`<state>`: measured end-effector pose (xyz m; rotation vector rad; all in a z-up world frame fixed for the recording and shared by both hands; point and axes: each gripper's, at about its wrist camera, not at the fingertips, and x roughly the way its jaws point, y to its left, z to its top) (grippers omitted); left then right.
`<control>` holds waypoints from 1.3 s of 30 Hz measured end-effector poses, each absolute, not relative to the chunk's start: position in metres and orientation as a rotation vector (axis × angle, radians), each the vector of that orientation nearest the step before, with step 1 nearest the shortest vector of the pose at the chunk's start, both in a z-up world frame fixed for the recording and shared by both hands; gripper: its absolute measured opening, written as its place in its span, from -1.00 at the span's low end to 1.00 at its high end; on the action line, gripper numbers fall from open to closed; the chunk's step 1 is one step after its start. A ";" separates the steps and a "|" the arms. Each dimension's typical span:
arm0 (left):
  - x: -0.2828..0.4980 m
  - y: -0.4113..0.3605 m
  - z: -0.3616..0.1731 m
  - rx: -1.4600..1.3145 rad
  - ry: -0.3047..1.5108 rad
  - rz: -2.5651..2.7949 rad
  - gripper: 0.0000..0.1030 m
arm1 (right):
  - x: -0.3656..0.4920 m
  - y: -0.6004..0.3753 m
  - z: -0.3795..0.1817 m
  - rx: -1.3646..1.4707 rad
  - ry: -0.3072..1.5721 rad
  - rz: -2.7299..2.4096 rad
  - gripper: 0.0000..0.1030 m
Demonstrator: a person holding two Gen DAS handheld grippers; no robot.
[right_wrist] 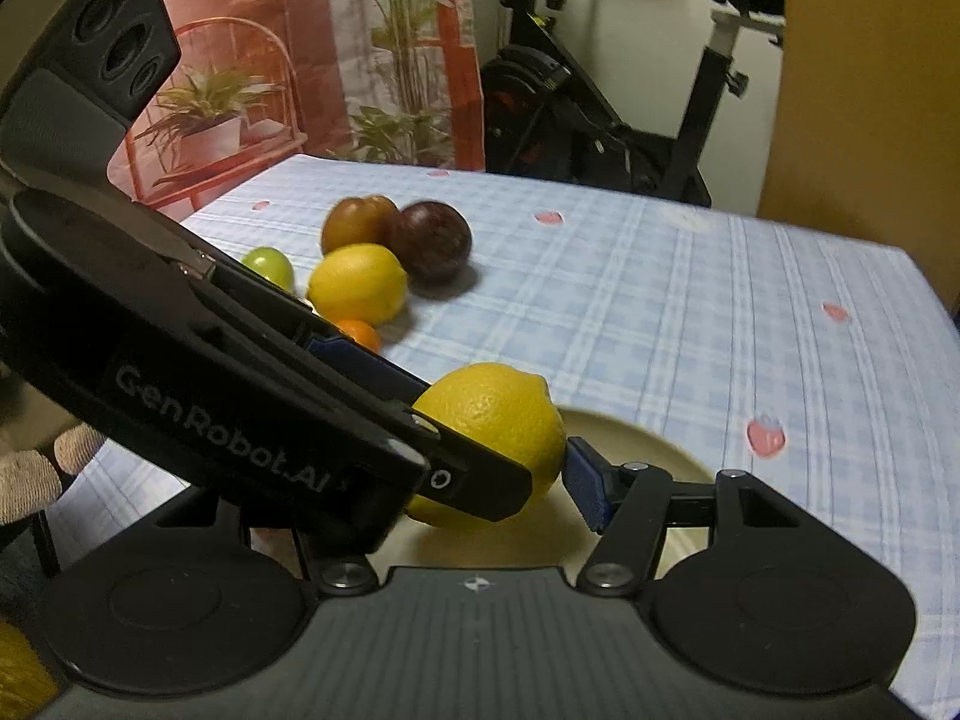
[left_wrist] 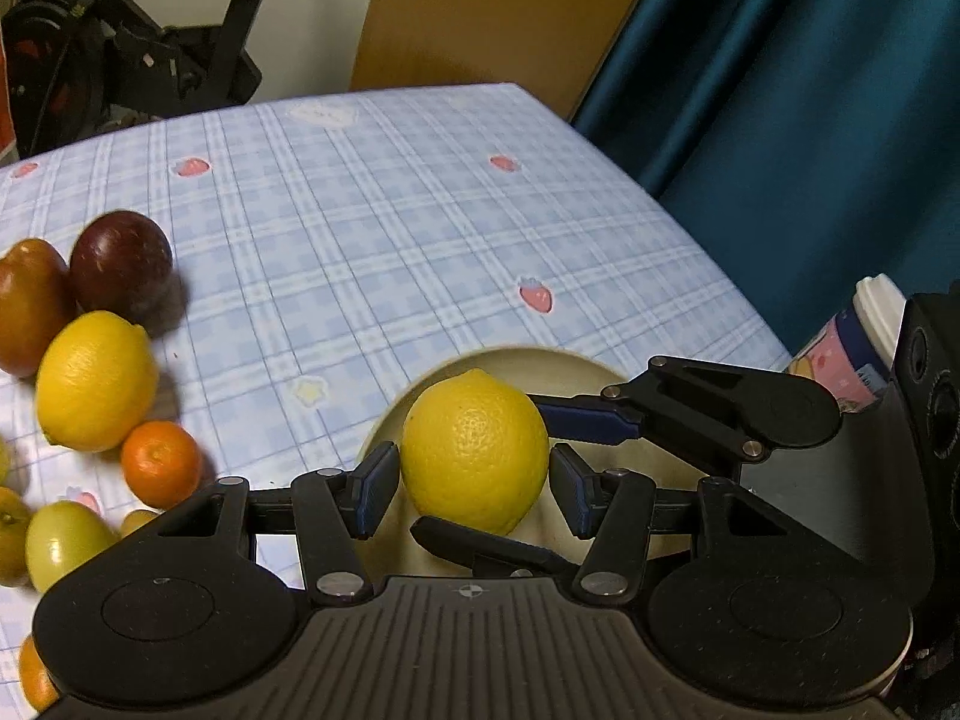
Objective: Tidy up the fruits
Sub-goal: 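Lower the lemon onto the cream plate and open the left gripper, then move the left gripper to the dark purple mangosteen and grasp it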
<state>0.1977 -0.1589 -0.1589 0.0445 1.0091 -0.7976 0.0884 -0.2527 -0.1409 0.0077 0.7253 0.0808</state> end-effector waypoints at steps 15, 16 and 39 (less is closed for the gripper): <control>0.219 -0.149 -0.169 0.057 1.008 -0.688 0.12 | 0.113 -0.250 -0.155 0.015 0.720 0.138 0.22; 0.220 -0.147 -0.167 0.055 1.006 -0.679 0.12 | 0.115 -0.249 -0.155 0.011 0.719 0.144 0.22; 0.226 -0.122 -0.149 -0.024 0.895 -0.626 0.15 | 0.131 -0.245 -0.152 0.004 0.702 0.136 0.30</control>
